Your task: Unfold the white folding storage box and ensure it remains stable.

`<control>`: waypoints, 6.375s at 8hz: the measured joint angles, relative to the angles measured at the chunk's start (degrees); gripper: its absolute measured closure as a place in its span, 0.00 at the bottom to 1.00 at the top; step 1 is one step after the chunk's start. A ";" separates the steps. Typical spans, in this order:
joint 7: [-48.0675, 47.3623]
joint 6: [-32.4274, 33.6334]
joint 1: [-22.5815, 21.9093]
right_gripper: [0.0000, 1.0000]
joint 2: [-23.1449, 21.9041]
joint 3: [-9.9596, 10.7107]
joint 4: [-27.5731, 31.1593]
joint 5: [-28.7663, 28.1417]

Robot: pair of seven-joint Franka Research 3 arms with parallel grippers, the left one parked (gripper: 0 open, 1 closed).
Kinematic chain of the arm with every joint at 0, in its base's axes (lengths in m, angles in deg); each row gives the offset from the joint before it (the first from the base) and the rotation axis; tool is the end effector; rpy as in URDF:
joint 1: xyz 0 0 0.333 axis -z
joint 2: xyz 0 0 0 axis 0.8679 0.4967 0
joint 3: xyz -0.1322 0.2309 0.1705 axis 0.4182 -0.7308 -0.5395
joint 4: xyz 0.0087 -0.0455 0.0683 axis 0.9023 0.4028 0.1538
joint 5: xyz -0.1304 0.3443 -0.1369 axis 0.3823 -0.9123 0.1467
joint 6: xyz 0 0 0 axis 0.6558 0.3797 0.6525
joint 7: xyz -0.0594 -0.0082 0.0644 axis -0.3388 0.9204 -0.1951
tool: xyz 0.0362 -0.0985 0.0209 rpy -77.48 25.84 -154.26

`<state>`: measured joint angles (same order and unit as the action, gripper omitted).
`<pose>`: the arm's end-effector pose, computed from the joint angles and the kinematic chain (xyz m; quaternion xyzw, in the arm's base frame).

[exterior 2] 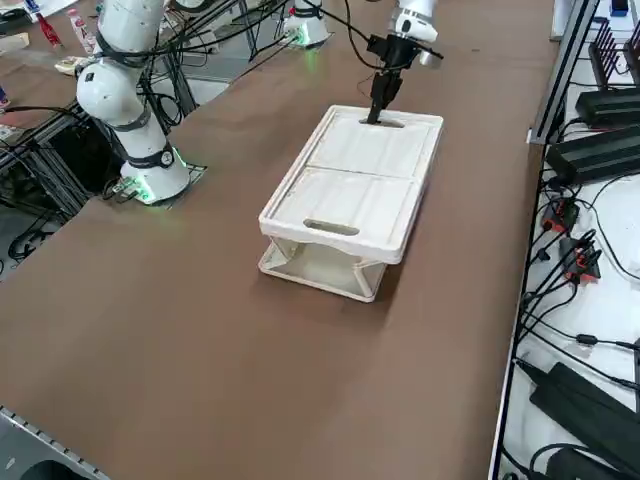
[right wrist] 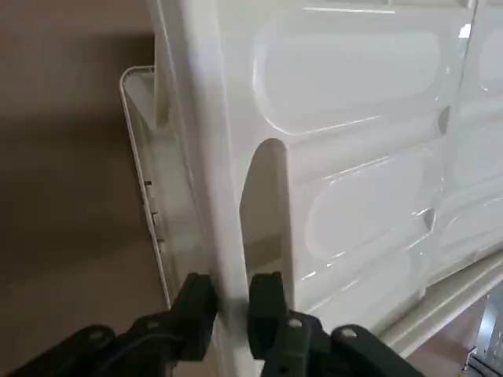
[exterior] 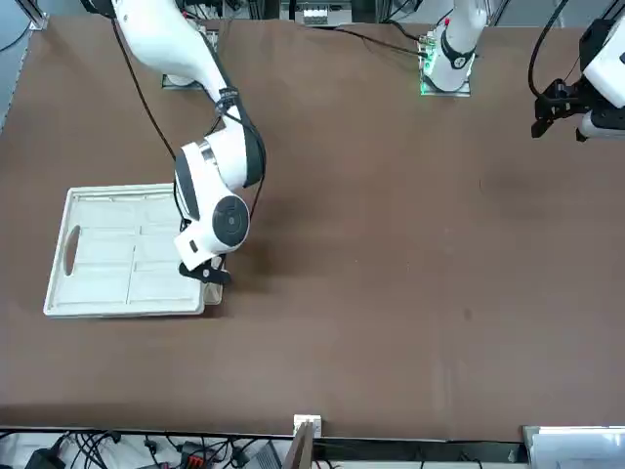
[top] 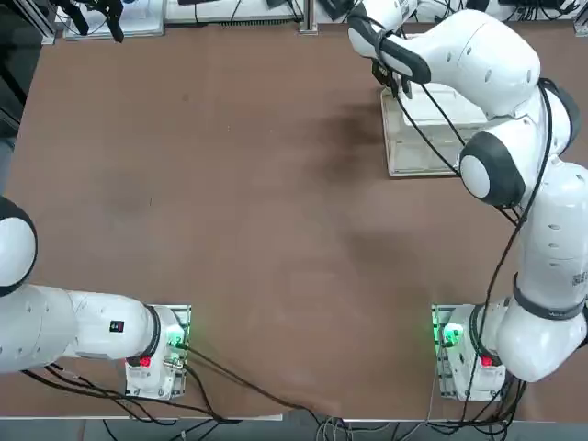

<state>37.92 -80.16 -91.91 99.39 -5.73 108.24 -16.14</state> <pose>0.6322 0.3017 0.3411 0.9609 -0.0632 -0.0889 0.2544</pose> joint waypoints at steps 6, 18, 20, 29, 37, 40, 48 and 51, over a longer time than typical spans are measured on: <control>-0.49 1.37 -0.36 0.74 -0.05 0.26 -1.63 0.31; 1.14 2.57 -1.70 0.74 -0.05 0.34 -1.79 2.97; 1.84 3.22 -1.83 0.74 -0.05 0.34 -1.82 2.95; 6.63 3.71 -1.91 0.74 -0.04 0.34 -1.94 2.85; 2.58 4.15 -2.34 0.74 0.06 0.51 -2.83 3.85; 1.26 4.11 -2.60 0.74 0.10 0.51 -2.82 4.72; -9.04 1.23 -3.32 0.74 0.71 0.46 -2.75 8.76; -8.60 1.49 -3.51 0.74 0.72 0.47 -2.69 8.83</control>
<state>29.31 -78.66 -95.42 100.11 -5.27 105.55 -7.31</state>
